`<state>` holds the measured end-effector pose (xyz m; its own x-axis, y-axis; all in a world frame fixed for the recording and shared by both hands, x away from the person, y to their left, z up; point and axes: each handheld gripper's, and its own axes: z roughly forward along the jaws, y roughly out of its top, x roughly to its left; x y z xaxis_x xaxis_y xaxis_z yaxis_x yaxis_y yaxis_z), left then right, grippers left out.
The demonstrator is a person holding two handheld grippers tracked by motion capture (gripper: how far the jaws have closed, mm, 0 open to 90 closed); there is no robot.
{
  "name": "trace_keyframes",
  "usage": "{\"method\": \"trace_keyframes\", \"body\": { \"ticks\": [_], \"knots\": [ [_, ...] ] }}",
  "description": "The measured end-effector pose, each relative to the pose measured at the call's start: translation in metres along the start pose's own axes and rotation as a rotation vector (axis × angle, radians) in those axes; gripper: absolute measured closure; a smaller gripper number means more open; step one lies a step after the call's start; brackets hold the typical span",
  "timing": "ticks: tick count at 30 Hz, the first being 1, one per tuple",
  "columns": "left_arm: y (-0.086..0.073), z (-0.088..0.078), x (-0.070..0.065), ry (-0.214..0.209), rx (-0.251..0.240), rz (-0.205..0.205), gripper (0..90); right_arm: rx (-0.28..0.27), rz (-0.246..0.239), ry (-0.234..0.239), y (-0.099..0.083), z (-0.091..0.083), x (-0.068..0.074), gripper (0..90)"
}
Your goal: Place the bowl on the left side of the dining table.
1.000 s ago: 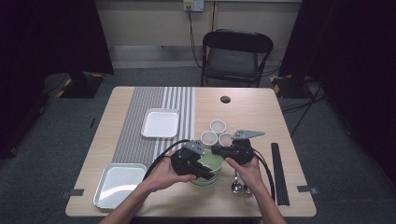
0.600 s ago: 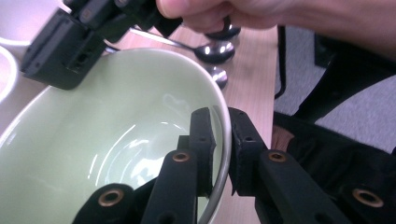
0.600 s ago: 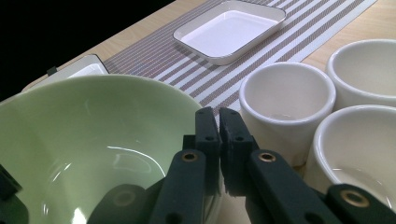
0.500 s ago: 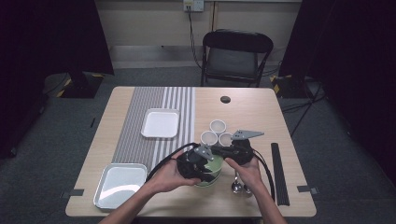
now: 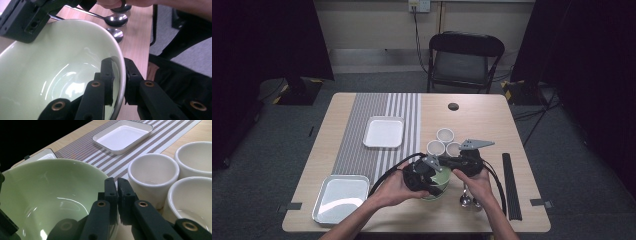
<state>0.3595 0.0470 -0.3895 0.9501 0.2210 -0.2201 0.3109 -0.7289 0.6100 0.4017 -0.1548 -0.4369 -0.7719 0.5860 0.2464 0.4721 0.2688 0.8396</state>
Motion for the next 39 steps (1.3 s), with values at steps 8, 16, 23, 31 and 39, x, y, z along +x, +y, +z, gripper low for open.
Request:
{"method": "trace_keyframes", "body": {
  "ticks": [8, 16, 23, 31, 39],
  "knots": [
    [-0.001, -0.008, 0.004, -0.014, -0.068, -0.009, 83.7, -0.009, -0.001, -0.016, 0.003, -0.002, 0.001, 84.0],
    [-0.002, -0.009, 0.006, -0.017, -0.124, -0.065, 83.6, -0.036, 0.018, -0.025, 0.006, -0.007, -0.001, 75.3],
    [-0.003, -0.008, 0.005, -0.012, -0.119, -0.034, 83.6, -0.046, 0.019, -0.038, 0.006, -0.009, -0.001, 61.7],
    [-0.005, -0.008, 0.006, -0.022, -0.146, -0.046, 83.6, -0.068, 0.039, -0.052, 0.009, -0.018, -0.005, 49.9],
    [-0.006, -0.010, 0.009, -0.043, -0.165, -0.039, 83.6, -0.085, 0.072, -0.127, 0.006, -0.038, -0.013, 32.1]
  ]
}}
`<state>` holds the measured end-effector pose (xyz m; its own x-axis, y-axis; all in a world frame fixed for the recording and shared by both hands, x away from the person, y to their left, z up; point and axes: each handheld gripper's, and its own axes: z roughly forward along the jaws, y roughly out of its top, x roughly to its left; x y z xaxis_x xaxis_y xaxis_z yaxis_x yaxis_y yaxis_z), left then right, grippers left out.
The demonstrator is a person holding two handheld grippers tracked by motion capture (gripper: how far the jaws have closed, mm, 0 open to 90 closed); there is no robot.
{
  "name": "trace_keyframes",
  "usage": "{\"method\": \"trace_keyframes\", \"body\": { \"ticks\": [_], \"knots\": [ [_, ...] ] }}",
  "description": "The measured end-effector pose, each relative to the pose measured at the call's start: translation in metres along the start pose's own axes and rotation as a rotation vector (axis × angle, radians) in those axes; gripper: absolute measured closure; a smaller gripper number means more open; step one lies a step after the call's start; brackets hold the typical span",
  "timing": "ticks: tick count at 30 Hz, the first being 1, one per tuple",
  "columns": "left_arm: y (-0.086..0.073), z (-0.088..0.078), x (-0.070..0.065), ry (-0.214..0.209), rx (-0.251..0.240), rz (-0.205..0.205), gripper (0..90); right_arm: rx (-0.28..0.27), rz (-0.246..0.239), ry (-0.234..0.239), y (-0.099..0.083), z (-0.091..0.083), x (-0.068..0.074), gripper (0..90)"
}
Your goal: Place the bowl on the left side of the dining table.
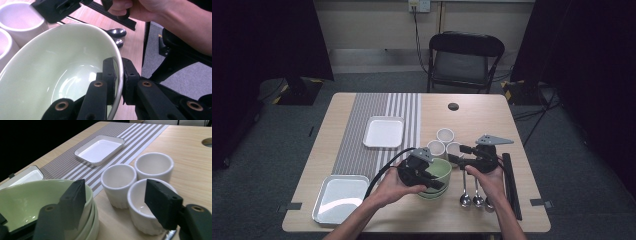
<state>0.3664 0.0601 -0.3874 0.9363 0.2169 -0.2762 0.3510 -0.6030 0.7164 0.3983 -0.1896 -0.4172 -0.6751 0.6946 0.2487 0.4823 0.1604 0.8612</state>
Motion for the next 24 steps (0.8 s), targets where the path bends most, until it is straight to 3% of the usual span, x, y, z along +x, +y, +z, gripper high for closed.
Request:
{"method": "trace_keyframes", "body": {
  "ticks": [1, 3, 7, 9, 13, 20, 24],
  "knots": [
    [0.000, 0.000, -0.001, 0.014, 0.009, -0.002, 83.6, -0.002, 0.006, -0.005, -0.001, -0.005, -0.003, 31.4],
    [-0.002, 0.000, 0.000, -0.003, -0.006, -0.001, 83.6, -0.004, 0.007, -0.013, -0.003, -0.010, -0.005, 30.7],
    [0.000, -0.003, 0.001, 0.001, 0.018, 0.000, 83.6, -0.003, 0.023, -0.046, -0.011, -0.022, -0.013, 28.9],
    [-0.001, -0.003, 0.001, -0.005, -0.021, -0.012, 83.6, -0.017, 0.042, -0.065, -0.015, -0.028, -0.017, 27.7],
    [-0.001, -0.008, 0.003, -0.003, -0.028, -0.011, 83.6, -0.027, 0.050, -0.092, -0.018, -0.035, -0.020, 24.5],
    [0.000, -0.013, 0.004, 0.006, -0.048, -0.017, 83.5, 0.015, 0.053, -0.136, -0.031, -0.047, -0.027, 24.0],
    [0.000, -0.016, 0.005, 0.000, -0.093, -0.036, 83.5, 0.050, 0.064, -0.158, -0.042, -0.054, -0.034, 23.7]
  ]
}}
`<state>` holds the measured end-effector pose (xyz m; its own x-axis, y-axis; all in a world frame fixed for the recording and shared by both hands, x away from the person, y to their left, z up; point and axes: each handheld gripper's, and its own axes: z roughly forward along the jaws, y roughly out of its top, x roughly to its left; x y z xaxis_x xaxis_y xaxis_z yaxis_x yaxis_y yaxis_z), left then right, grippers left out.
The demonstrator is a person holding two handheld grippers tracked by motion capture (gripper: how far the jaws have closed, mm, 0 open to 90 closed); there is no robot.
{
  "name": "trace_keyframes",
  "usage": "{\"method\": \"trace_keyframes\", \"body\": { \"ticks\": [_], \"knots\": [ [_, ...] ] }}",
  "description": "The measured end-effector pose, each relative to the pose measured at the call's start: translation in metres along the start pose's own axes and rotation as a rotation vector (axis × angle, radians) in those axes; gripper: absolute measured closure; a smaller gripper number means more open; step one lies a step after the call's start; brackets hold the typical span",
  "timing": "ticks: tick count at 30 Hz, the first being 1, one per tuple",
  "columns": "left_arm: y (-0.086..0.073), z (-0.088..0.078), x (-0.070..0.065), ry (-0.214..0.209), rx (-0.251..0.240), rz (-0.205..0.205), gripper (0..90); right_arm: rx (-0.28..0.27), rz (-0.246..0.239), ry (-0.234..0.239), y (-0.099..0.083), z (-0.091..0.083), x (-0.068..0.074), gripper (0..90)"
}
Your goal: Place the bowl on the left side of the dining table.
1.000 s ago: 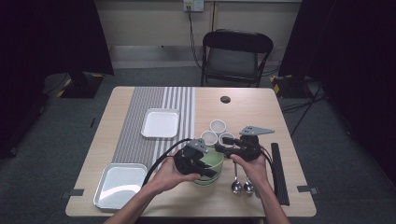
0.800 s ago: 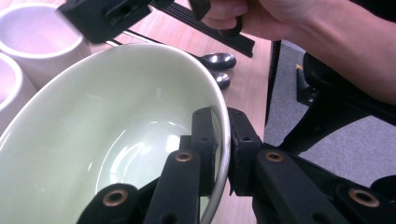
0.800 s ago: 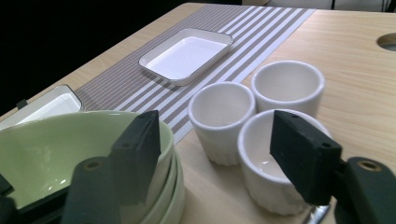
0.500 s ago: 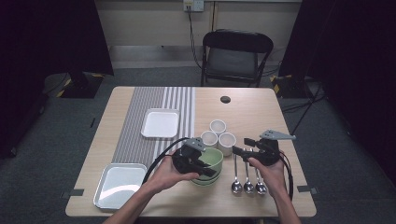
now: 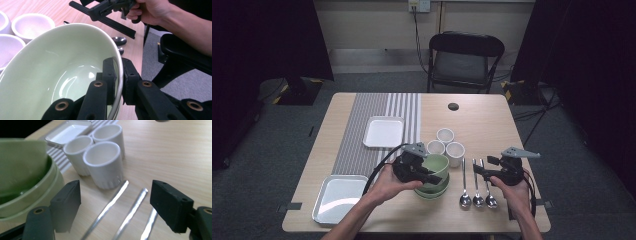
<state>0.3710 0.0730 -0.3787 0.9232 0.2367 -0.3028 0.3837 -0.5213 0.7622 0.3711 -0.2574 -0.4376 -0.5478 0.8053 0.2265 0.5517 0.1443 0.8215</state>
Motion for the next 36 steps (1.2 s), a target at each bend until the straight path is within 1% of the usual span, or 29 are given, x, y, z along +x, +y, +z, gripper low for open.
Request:
{"method": "trace_keyframes", "body": {
  "ticks": [2, 4, 6, 7, 8, 13, 14, 16, 17, 18, 20, 22, 24, 27, 28, 31, 32, 34, 36],
  "knots": [
    [0.001, -0.002, 0.001, 0.004, -0.003, 0.006, 83.5, 0.009, 0.003, -0.015, -0.004, -0.002, -0.004, 21.9],
    [0.002, -0.004, 0.001, 0.012, -0.001, 0.002, 83.5, 0.022, -0.003, -0.041, -0.009, -0.005, -0.008, 17.6],
    [0.003, -0.006, 0.001, -0.001, -0.009, 0.002, 83.5, 0.036, 0.003, -0.069, -0.014, -0.006, -0.012, 17.4],
    [0.003, -0.007, 0.001, -0.006, -0.015, 0.009, 83.5, 0.048, -0.002, -0.089, -0.016, -0.006, -0.015, 17.0],
    [0.004, -0.007, 0.000, -0.004, -0.021, 0.006, 83.5, 0.055, -0.001, -0.103, -0.018, -0.007, -0.016, 17.1],
    [0.007, -0.014, 0.003, 0.003, -0.038, 0.010, 83.5, 0.068, -0.006, -0.120, -0.023, -0.010, -0.020, 16.3],
    [0.008, -0.015, 0.003, 0.007, -0.040, 0.007, 83.5, 0.084, -0.013, -0.128, -0.025, -0.012, -0.022, 15.4],
    [0.008, -0.018, 0.005, 0.007, -0.048, 0.000, 83.5, 0.096, -0.015, -0.142, -0.029, -0.014, -0.025, 15.3],
    [0.008, -0.020, 0.007, 0.010, -0.042, -0.005, 83.5, 0.102, -0.011, -0.154, -0.032, -0.016, -0.028, 15.3],
    [0.008, -0.021, 0.008, 0.014, -0.050, -0.012, 83.5, 0.103, -0.006, -0.165, -0.035, -0.017, -0.031, 15.3],
    [0.008, -0.022, 0.010, 0.027, -0.049, -0.010, 83.5, 0.104, -0.002, -0.181, -0.039, -0.019, -0.035, 15.3],
    [0.008, -0.025, 0.011, 0.029, -0.056, -0.018, 83.5, 0.100, 0.011, -0.201, -0.043, -0.020, -0.038, 15.2],
    [0.009, -0.027, 0.012, 0.023, -0.067, -0.018, 83.5, 0.097, 0.019, -0.214, -0.046, -0.020, -0.042, 15.0],
    [0.011, -0.030, 0.012, 0.029, -0.079, -0.014, 83.5, 0.107, 0.037, -0.227, -0.050, -0.018, -0.047, 14.8],
    [0.012, -0.031, 0.012, 0.029, -0.079, -0.016, 83.5, 0.113, 0.041, -0.240, -0.052, -0.017, -0.049, 14.8],
    [0.012, -0.033, 0.014, 0.029, -0.087, -0.012, 83.5, 0.123, 0.046, -0.252, -0.055, -0.016, -0.051, 14.9],
    [0.011, -0.034, 0.016, 0.031, -0.090, -0.019, 83.5, 0.128, 0.047, -0.258, -0.055, -0.016, -0.052, 15.0],
    [0.011, -0.036, 0.018, 0.041, -0.091, -0.021, 83.5, 0.139, 0.052, -0.260, -0.056, -0.016, -0.053, 15.0],
    [0.011, -0.037, 0.019, 0.038, -0.099, -0.024, 83.5, 0.143, 0.046, -0.272, -0.057, -0.015, -0.054, 15.0]
  ]
}}
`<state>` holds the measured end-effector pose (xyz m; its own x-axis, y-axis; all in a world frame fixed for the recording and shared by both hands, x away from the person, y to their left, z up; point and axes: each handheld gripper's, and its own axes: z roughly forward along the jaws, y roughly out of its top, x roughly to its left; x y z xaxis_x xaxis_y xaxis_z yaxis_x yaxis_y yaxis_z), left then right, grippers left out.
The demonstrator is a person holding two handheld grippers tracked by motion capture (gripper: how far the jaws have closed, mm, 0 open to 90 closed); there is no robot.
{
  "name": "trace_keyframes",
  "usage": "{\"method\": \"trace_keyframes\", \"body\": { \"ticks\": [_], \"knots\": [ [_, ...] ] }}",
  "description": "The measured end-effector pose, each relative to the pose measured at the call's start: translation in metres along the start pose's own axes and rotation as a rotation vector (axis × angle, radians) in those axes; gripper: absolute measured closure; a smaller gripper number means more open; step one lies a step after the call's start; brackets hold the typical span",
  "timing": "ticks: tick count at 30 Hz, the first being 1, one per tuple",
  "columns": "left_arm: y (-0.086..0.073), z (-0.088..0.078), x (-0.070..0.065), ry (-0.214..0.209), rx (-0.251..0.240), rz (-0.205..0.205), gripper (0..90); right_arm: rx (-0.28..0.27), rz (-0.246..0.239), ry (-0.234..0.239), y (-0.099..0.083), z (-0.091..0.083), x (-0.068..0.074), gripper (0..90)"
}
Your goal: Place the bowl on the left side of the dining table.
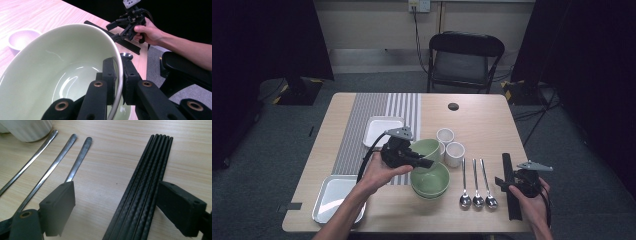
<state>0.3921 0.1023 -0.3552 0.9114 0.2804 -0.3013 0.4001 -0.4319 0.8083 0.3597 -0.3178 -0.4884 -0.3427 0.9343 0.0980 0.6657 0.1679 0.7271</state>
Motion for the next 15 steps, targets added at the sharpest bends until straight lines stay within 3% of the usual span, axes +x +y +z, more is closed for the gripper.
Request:
{"method": "trace_keyframes", "body": {
  "ticks": [7, 15],
  "knots": [
    [0.003, -0.007, 0.008, 0.043, -0.021, -0.017, 83.5, 0.016, -0.006, -0.034, -0.003, 0.003, -0.003, 14.9],
    [0.002, -0.013, 0.019, 0.047, -0.046, -0.041, 83.5, -0.005, -0.037, -0.100, -0.009, 0.005, 0.000, 14.3]
  ]
}}
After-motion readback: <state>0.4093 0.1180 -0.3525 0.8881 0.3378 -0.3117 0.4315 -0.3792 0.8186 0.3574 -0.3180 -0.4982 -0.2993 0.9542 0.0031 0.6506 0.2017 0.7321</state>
